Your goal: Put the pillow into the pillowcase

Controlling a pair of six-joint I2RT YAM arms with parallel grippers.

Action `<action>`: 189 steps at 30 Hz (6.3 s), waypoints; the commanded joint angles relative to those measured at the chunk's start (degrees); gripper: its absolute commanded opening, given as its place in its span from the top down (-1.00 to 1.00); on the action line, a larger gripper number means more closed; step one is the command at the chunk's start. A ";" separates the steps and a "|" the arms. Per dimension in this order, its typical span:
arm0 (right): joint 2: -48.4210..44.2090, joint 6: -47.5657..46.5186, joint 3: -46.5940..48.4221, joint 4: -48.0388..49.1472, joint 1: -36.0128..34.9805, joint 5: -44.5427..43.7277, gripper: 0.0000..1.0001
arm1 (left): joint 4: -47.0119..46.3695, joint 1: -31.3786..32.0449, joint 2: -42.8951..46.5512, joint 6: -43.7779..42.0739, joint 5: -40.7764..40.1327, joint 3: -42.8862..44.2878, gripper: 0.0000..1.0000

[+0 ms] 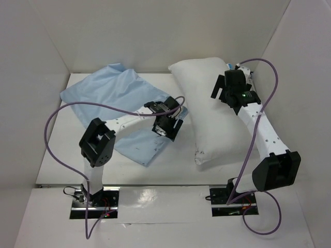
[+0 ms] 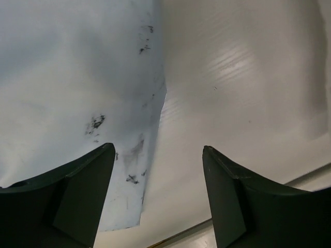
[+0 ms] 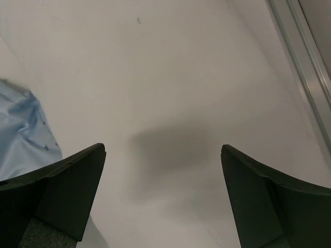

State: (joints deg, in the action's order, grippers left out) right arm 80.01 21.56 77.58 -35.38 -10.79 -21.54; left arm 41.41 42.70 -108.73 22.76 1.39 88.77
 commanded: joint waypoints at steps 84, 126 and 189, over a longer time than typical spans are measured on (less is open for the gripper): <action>-26.04 -8.82 -6.31 -8.21 -7.58 30.07 1.00 | 8.51 -39.71 -7.64 8.35 16.72 25.31 1.00; -14.26 14.82 -12.20 -19.55 -9.17 1.08 1.00 | 7.37 -40.76 -0.70 7.21 23.23 25.93 1.00; -6.73 -9.35 -10.70 0.14 -26.11 31.93 1.00 | 7.46 -36.11 7.04 4.04 19.88 22.85 1.00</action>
State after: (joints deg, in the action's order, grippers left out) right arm 70.85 14.15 66.17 -34.35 -33.39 10.20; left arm 50.59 6.33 -104.90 27.00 19.70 110.24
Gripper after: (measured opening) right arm 0.023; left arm 0.027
